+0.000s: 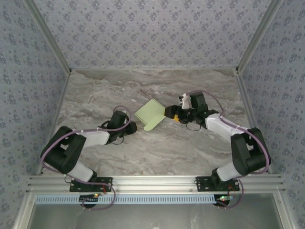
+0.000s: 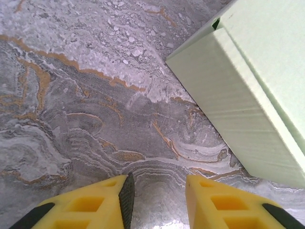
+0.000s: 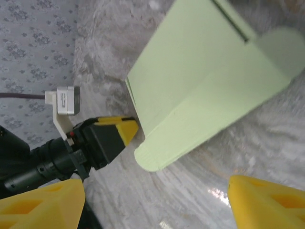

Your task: Fold the paper box

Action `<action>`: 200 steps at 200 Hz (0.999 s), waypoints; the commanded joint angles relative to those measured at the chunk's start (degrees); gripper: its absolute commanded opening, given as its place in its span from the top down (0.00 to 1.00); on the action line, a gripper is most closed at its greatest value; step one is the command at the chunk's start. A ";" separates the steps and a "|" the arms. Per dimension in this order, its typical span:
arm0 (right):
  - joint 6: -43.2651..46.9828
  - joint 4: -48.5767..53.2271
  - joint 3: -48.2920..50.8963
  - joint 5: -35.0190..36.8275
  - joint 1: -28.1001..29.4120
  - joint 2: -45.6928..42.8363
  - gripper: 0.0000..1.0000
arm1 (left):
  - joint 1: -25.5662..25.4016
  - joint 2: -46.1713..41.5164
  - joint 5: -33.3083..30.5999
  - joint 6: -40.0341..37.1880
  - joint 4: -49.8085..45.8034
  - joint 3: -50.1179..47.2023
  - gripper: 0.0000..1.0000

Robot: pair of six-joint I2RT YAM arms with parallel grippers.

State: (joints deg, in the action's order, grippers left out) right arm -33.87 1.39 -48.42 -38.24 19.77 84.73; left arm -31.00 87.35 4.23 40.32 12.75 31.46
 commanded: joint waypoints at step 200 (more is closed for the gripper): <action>13.45 13.30 -35.01 -9.68 -7.54 35.79 0.25 | 4.48 13.72 13.84 7.41 1.17 12.00 0.65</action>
State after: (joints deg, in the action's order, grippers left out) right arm -21.54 12.78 -82.72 -43.07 13.56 119.44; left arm -27.83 99.24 18.57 48.10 15.75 45.25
